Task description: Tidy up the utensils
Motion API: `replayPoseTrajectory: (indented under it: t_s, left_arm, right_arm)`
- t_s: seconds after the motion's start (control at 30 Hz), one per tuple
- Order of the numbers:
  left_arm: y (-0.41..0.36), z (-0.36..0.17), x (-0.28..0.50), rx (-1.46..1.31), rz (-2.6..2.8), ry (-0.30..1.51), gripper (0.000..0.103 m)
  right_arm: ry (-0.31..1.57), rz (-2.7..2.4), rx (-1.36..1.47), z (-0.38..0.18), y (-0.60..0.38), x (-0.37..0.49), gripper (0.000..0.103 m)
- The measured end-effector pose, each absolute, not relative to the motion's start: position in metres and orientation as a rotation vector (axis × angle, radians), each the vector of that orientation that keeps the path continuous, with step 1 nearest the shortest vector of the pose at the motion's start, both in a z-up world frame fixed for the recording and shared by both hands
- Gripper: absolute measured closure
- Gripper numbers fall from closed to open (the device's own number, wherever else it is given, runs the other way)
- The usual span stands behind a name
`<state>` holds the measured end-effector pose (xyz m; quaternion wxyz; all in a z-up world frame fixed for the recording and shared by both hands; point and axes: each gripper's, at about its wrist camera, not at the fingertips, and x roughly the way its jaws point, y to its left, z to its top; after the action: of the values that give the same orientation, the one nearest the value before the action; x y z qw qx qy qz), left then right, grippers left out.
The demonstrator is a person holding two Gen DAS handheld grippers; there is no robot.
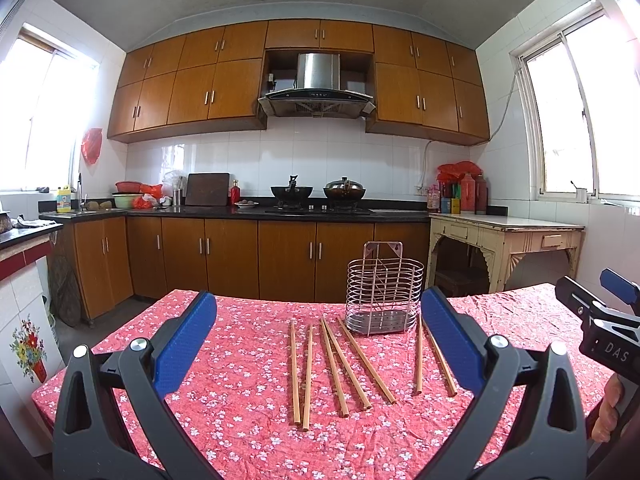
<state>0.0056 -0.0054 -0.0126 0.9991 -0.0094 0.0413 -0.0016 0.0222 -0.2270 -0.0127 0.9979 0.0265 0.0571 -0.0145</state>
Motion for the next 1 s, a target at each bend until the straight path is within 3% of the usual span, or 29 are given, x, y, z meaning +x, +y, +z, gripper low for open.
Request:
replayPoseTrajectory:
  t_s: [1.0]
  left_arm:
    - [-0.005,-0.014,0.006,-0.024,0.000,0.091,0.002]
  right_arm:
    - [0.121,-0.030,0.056,-0.026,-0.230,0.027,0.004]
